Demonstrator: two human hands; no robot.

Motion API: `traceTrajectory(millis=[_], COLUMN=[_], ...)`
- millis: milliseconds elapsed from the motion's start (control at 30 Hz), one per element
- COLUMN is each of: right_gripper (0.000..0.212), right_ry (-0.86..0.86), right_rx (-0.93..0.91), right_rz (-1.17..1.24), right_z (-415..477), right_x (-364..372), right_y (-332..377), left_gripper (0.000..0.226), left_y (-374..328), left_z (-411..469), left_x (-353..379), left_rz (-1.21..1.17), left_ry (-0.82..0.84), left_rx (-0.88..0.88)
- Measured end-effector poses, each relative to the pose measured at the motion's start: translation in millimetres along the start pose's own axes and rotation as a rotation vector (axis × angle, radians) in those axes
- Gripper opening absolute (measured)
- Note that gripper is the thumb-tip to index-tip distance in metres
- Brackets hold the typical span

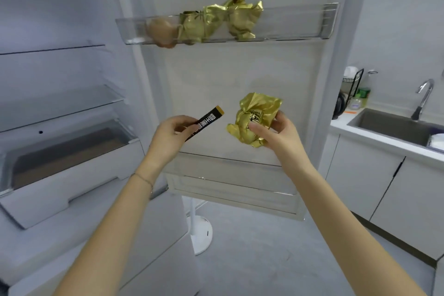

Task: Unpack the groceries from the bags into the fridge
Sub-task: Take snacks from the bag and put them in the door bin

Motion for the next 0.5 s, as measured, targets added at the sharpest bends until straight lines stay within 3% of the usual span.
traceTrajectory(millis=[133,500], right_gripper=[0.034,0.031], right_ry=[0.035,0.011], right_rx=[0.021,0.004], right_rz=[-0.067,-0.266], right_z=[17,47], right_x=[21,43], right_y=[-13,-24], left_gripper=[0.008,0.005], left_y=[20,64], left_z=[18,82], left_x=[-20,-17], left_rz=[0.051,0.426], left_ry=[0.112,0.807], left_rx=[-0.048,0.136])
Point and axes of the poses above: each hand's wrist, its own z-axis towards the middle knuckle, its own x-axis out of the palm, y = z × x, the point moved 2 cm from there along z, towards the middle knuckle, and after that the axes turned 10 degrees about z, right-handed, at the moved point
